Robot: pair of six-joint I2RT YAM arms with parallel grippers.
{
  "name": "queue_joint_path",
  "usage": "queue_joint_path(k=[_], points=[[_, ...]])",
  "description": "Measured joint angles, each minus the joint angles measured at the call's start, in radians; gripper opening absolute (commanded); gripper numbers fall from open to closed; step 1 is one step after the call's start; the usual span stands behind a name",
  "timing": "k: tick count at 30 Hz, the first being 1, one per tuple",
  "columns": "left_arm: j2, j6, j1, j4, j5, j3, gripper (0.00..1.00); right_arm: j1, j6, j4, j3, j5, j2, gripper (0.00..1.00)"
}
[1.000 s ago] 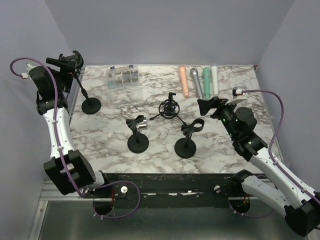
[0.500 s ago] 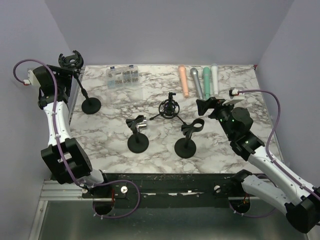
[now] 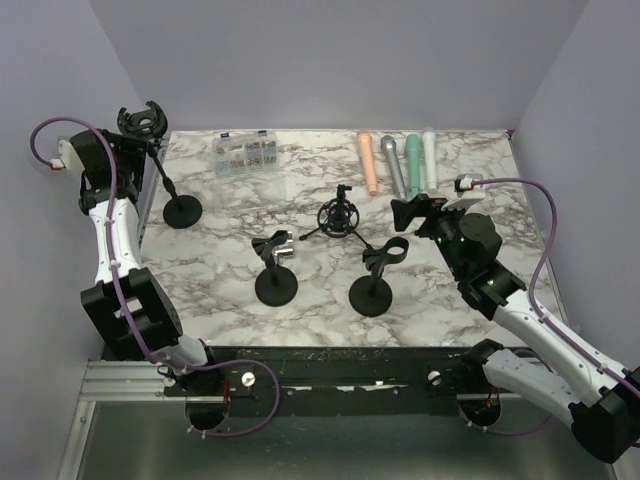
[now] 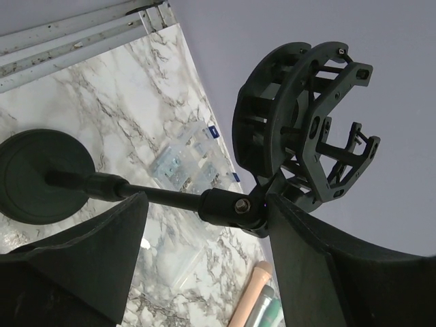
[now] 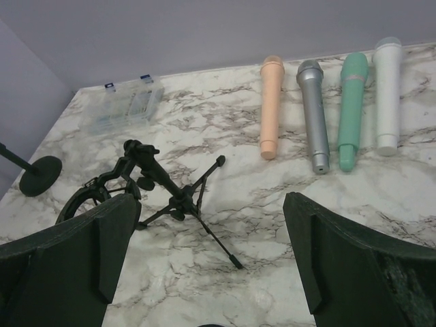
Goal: Remove the microphone from the stand
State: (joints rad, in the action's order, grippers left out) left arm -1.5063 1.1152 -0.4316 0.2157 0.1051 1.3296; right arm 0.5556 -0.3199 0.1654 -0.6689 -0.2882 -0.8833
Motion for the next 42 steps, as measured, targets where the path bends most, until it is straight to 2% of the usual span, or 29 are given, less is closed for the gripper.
queue_joint_path(k=[17,26,37,42], points=[[-0.030,-0.003,0.008,-0.018,-0.001,0.009,0.74,0.000,0.000,0.018,0.003,-0.006,-0.006,0.99],[0.050,0.005,0.008,-0.219,-0.003,-0.180,0.74,0.001,0.000,0.022,0.006,-0.006,-0.006,0.99],[0.057,0.038,0.008,-0.485,-0.003,-0.334,0.74,0.001,0.000,0.029,0.013,-0.006,-0.007,1.00],[0.046,0.052,0.008,-0.557,-0.004,-0.404,0.74,0.001,0.000,0.034,0.016,-0.006,-0.011,1.00]])
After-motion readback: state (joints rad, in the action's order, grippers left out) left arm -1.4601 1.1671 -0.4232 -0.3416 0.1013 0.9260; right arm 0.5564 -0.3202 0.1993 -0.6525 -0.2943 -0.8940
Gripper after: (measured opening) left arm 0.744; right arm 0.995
